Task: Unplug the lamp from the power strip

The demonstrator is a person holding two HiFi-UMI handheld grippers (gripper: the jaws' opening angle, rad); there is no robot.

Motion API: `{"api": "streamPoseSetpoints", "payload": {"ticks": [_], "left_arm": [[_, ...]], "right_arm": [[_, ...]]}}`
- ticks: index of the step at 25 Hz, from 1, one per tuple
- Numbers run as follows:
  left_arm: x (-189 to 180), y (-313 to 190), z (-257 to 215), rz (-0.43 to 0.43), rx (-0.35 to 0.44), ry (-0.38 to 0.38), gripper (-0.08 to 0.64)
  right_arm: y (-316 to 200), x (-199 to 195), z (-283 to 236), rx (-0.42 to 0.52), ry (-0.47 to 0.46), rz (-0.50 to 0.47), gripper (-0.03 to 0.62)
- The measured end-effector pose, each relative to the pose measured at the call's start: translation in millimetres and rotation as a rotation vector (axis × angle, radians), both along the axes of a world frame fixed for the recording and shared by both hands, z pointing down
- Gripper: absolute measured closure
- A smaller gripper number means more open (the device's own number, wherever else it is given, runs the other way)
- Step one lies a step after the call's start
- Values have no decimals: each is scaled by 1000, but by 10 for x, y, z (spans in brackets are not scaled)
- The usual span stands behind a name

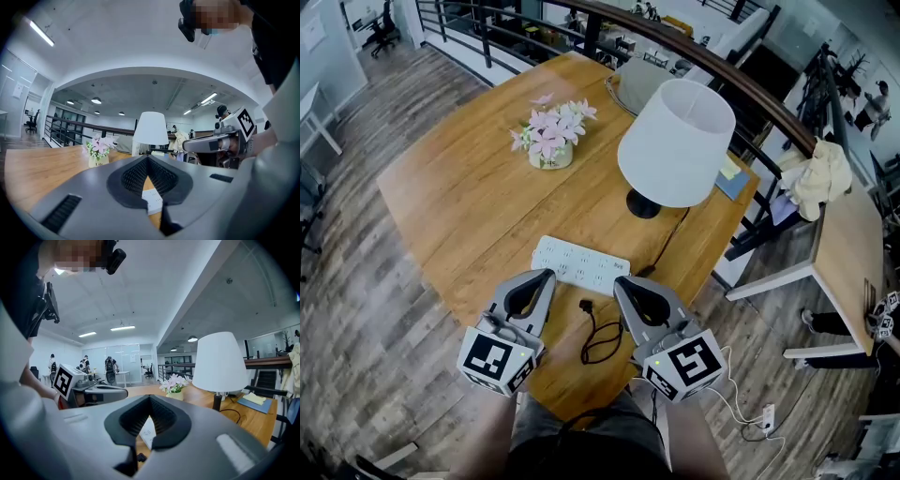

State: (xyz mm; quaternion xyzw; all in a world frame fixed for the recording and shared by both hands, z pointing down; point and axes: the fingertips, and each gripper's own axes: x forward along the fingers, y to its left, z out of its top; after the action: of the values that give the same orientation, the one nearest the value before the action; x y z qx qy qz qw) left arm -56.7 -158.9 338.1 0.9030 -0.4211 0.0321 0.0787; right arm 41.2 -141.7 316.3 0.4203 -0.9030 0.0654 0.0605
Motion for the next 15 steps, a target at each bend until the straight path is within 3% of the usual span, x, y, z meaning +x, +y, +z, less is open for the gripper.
{"api": "streamPoseSetpoints", "payload": {"ticks": [15], "left_arm": [[-9,-110,-351,-14,67,16,565]], "right_arm": [[-125,121,-239,49,-17,34,584]]}}
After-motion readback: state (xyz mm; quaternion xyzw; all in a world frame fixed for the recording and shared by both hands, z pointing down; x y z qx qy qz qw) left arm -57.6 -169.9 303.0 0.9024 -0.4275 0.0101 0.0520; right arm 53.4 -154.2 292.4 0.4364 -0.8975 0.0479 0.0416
